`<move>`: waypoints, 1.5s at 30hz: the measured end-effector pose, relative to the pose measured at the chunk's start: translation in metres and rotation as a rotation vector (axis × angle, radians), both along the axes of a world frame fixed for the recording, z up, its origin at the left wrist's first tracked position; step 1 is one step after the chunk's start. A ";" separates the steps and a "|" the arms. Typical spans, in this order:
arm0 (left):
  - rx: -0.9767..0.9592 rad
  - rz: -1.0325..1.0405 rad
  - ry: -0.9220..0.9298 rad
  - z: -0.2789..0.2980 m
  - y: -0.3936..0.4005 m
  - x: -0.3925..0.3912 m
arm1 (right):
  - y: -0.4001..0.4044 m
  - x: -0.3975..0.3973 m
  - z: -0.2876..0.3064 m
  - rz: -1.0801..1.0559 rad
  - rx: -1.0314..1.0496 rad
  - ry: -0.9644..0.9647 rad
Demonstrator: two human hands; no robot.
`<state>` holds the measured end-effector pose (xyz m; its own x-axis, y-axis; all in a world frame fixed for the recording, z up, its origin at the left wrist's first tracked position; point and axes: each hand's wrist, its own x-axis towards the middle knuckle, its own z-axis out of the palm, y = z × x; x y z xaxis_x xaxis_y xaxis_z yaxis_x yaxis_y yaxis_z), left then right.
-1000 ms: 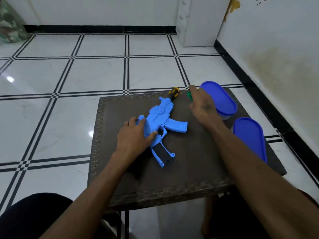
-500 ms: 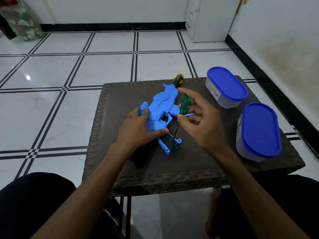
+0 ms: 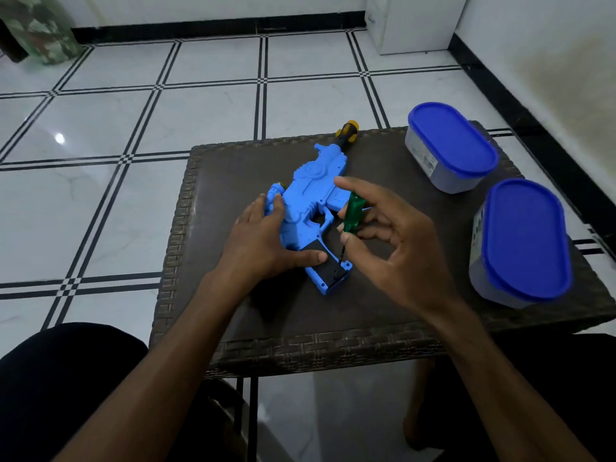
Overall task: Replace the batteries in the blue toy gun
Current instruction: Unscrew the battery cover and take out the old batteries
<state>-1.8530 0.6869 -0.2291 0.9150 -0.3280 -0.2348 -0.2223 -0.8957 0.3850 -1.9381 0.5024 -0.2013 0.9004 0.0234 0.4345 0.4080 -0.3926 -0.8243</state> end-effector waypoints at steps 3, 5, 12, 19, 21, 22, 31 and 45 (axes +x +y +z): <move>-0.005 -0.005 0.000 -0.001 -0.001 0.000 | 0.001 -0.001 0.001 0.037 -0.007 0.008; -0.007 -0.006 0.001 0.000 -0.001 -0.001 | 0.001 -0.002 0.003 0.080 0.000 0.006; 0.015 -0.020 0.003 0.001 -0.001 0.000 | 0.005 0.003 0.007 0.010 0.023 -0.029; -0.010 -0.015 -0.007 0.000 -0.001 -0.002 | 0.007 0.005 0.011 0.097 0.086 0.026; -0.013 -0.009 -0.010 -0.001 0.000 -0.002 | 0.007 0.003 0.013 0.141 0.100 0.052; -0.013 -0.009 -0.012 -0.002 -0.001 -0.001 | 0.008 0.002 0.014 0.144 0.072 0.045; -0.012 -0.008 -0.001 -0.001 -0.001 -0.001 | 0.010 0.002 0.013 0.010 0.047 -0.032; -0.028 -0.003 0.021 0.000 -0.001 -0.001 | 0.014 0.002 0.016 -0.046 -0.078 -0.069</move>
